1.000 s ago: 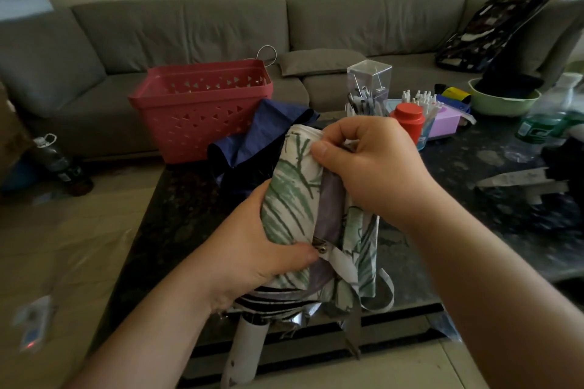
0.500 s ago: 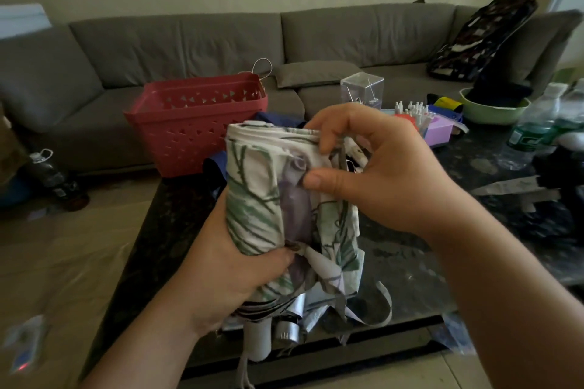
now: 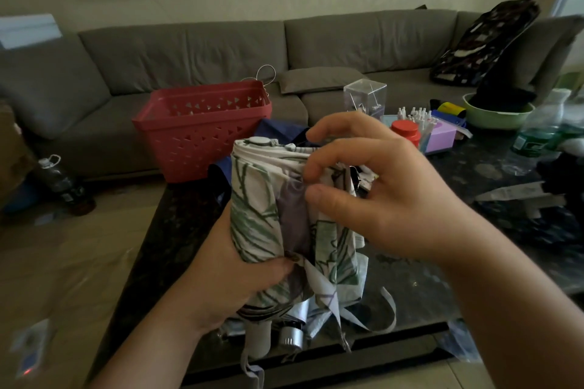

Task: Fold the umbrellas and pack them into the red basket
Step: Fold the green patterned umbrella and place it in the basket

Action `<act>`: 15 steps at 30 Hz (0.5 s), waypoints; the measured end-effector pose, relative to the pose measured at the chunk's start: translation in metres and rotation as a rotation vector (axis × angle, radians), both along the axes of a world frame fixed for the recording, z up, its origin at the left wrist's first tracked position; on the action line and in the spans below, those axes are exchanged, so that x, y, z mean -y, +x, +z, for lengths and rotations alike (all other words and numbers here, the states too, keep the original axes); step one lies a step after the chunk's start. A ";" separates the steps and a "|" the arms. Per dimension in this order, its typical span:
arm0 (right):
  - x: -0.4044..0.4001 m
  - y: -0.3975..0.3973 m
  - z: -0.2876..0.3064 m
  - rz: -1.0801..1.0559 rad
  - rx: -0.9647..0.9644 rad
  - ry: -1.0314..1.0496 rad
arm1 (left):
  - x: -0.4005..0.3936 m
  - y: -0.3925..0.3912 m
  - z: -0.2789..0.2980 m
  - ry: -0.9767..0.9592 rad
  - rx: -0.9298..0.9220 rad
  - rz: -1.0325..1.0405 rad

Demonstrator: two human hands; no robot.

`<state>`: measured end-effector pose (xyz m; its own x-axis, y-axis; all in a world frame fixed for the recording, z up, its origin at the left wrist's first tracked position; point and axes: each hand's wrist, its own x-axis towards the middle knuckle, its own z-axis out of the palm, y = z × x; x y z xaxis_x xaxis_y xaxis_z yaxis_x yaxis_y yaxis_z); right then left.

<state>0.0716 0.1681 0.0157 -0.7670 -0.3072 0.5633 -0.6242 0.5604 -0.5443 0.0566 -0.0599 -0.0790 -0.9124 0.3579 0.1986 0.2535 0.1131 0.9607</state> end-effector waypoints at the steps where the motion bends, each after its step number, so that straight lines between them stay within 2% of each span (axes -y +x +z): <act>1: 0.001 0.000 0.000 -0.017 0.006 0.010 | 0.000 0.000 0.000 0.000 -0.006 -0.006; 7: 0.003 0.001 0.001 -0.050 -0.108 0.012 | 0.001 -0.002 0.001 0.004 -0.009 0.013; 11: 0.000 0.002 0.005 -0.042 -0.227 0.118 | 0.002 -0.001 0.001 -0.007 0.016 -0.022; 15: 0.002 -0.002 0.002 -0.088 -0.224 0.205 | 0.003 0.000 0.001 -0.047 0.014 -0.031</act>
<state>0.0698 0.1657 0.0176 -0.6596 -0.3695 0.6545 -0.6599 0.7015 -0.2691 0.0570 -0.0630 -0.0780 -0.9034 0.3944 0.1682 0.2439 0.1502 0.9581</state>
